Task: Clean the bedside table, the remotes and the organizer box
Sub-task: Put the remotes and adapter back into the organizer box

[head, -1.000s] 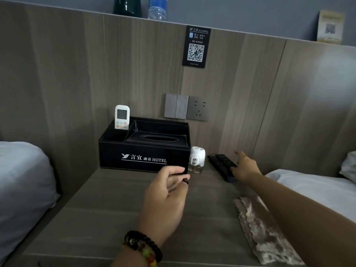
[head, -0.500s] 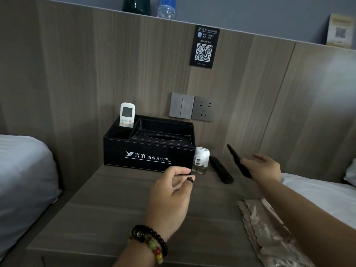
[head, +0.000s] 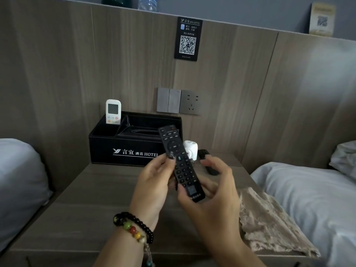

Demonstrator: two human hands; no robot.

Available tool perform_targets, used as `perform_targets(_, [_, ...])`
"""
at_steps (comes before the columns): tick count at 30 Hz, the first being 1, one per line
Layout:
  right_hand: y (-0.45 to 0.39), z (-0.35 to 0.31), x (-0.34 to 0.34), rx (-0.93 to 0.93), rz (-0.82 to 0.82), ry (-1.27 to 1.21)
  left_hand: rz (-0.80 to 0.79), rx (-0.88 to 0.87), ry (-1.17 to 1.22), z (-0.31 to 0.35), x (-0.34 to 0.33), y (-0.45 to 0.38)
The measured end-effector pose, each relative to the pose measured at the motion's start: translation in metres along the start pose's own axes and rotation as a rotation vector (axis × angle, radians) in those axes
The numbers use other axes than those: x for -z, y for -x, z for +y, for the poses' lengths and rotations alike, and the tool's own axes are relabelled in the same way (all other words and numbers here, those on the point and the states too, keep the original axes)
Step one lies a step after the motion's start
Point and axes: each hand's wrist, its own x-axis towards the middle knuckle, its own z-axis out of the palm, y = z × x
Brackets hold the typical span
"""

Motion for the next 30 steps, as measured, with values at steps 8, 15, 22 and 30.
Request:
perform_targets(8, [-0.034,0.016,0.021,0.363,-0.008,0.112,0.117,-0.012,0.039,-0.002,0.01,-0.006])
perform_targets(15, [-0.114,0.093,0.005,-0.448,-0.259,0.414,0.161,0.073,0.176,0.001,0.019,-0.012])
perform_targets(22, [-0.111,0.124,-0.025,-0.584,-0.46,0.565,0.187,0.118,0.124,-0.001,0.022,-0.019])
perform_targets(30, [-0.108,0.12,-0.028,-0.594,-0.297,0.486,0.229,0.214,0.403,0.007,0.037,-0.022])
